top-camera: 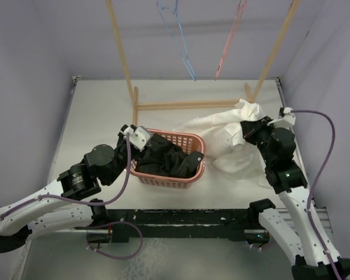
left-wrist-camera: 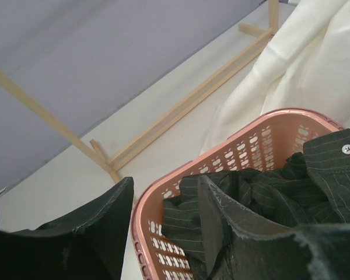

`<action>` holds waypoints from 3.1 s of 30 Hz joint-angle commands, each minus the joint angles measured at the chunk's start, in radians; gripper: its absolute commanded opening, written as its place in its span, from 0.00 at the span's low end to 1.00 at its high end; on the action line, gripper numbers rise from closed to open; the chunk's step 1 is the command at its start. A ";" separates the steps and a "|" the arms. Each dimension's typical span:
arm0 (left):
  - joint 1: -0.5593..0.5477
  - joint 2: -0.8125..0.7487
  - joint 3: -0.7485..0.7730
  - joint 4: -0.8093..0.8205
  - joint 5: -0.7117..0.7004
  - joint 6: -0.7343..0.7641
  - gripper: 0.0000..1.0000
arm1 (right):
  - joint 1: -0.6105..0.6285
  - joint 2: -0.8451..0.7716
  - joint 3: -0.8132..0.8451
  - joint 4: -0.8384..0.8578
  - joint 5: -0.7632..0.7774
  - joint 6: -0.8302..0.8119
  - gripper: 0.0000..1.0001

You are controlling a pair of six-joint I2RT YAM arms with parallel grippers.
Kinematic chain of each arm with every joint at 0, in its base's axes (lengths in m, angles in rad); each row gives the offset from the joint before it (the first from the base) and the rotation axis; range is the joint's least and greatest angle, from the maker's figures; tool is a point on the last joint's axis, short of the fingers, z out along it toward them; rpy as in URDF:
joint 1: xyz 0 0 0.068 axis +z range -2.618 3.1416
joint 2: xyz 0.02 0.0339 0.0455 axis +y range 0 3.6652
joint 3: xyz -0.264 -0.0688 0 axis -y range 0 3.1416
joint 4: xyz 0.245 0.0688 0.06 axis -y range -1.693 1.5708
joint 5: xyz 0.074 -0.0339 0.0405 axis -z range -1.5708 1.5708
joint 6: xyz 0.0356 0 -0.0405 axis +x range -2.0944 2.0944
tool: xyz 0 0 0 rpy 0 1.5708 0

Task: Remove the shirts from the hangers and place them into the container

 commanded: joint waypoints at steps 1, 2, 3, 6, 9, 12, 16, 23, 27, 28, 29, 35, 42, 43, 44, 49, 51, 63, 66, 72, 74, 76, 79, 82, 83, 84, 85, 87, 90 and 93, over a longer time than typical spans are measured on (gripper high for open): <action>0.022 -0.014 -0.001 0.054 -0.017 -0.037 0.52 | 0.000 -0.036 0.215 -0.121 -0.034 -0.116 0.00; 0.029 -0.015 0.001 0.054 -0.025 -0.045 0.52 | 0.000 -0.032 0.260 -0.149 -0.057 -0.130 0.00; 0.036 -0.020 0.001 0.054 -0.033 -0.053 0.52 | 0.000 -0.026 0.305 -0.170 -0.083 -0.143 0.00; 0.070 -0.034 -0.002 0.058 -0.050 -0.083 0.52 | 0.000 -0.011 0.443 -0.221 -0.138 -0.183 0.00; 0.130 -0.057 -0.005 0.062 -0.035 -0.133 0.53 | 0.000 0.014 0.578 -0.268 -0.153 -0.217 0.00; 0.161 -0.078 -0.014 0.073 -0.022 -0.158 0.54 | 0.000 0.053 0.709 -0.293 -0.170 -0.241 0.00; 0.162 -0.083 -0.019 0.073 -0.039 -0.164 0.54 | 0.000 0.119 0.862 -0.300 -0.171 -0.277 0.00; 0.162 -0.063 -0.021 0.071 -0.042 -0.156 0.54 | 0.000 0.260 1.142 -0.287 -0.276 -0.281 0.00; 0.162 -0.056 -0.022 0.071 -0.050 -0.146 0.54 | 0.000 0.349 1.288 -0.270 -0.370 -0.265 0.00; 0.162 -0.056 -0.024 0.072 -0.054 -0.147 0.54 | 0.000 0.372 1.320 -0.256 -0.388 -0.258 0.00; 0.163 -0.057 -0.024 0.073 -0.055 -0.146 0.54 | 0.000 0.392 1.349 -0.245 -0.408 -0.250 0.00; 0.162 -0.056 -0.033 0.086 -0.013 -0.148 0.56 | 0.000 0.538 1.573 -0.138 -0.536 -0.141 0.00; 0.164 -0.051 -0.031 0.086 0.005 -0.151 0.57 | 0.000 0.782 1.993 -0.029 -0.538 -0.011 0.00; 0.164 -0.051 -0.033 0.089 0.019 -0.149 0.59 | 0.000 0.784 1.986 0.011 -0.523 0.009 0.00; 0.163 -0.053 -0.035 0.096 0.042 -0.146 0.59 | 0.000 0.783 1.978 0.047 -0.508 0.025 0.00; 0.162 -0.053 -0.045 0.109 0.108 -0.146 0.61 | 0.000 0.798 1.992 0.157 -0.482 0.096 0.00; 0.163 -0.053 -0.046 0.109 0.102 -0.143 0.61 | 0.000 0.817 2.029 0.176 -0.472 0.112 0.00; 0.163 -0.078 -0.050 0.115 0.055 -0.135 0.61 | 0.000 0.860 2.044 0.323 -0.426 0.279 0.00; 0.163 -0.094 -0.054 0.119 0.043 -0.137 0.61 | 0.000 0.849 1.979 0.343 -0.469 0.316 0.00; 0.163 -0.140 -0.065 0.132 -0.046 -0.144 0.60 | 0.001 0.811 1.732 0.368 -0.606 0.348 0.00; 0.164 -0.167 -0.078 0.150 -0.092 -0.138 0.60 | 0.008 0.814 1.694 0.376 -0.624 0.344 0.00; 0.165 -0.193 -0.092 0.170 -0.116 -0.129 0.60 | 0.020 0.846 1.739 0.358 -0.632 0.339 0.00; 0.169 -0.213 -0.100 0.184 -0.128 -0.126 0.60 | 0.076 0.922 1.874 0.293 -0.633 0.308 0.00; 0.173 -0.208 -0.099 0.181 -0.129 -0.128 0.60 | 0.139 0.964 1.930 0.256 -0.619 0.269 0.00; 0.174 -0.204 -0.097 0.178 -0.129 -0.129 0.60 | 0.151 0.972 1.929 0.256 -0.618 0.265 0.00; 0.174 -0.201 -0.097 0.177 -0.130 -0.130 0.60 | 0.160 0.978 1.928 0.256 -0.617 0.260 0.00; 0.175 -0.200 -0.096 0.176 -0.133 -0.129 0.60 | 0.165 0.984 1.927 0.257 -0.612 0.255 0.00; 0.175 -0.200 -0.095 0.174 -0.134 -0.129 0.60 | 0.174 0.999 1.936 0.266 -0.605 0.254 0.00; 0.174 -0.202 -0.095 0.175 -0.140 -0.128 0.60 | 0.186 1.022 1.967 0.261 -0.602 0.256 0.00; 0.175 -0.209 -0.096 0.176 -0.145 -0.128 0.60 | 0.201 1.009 1.932 0.257 -0.617 0.244 0.00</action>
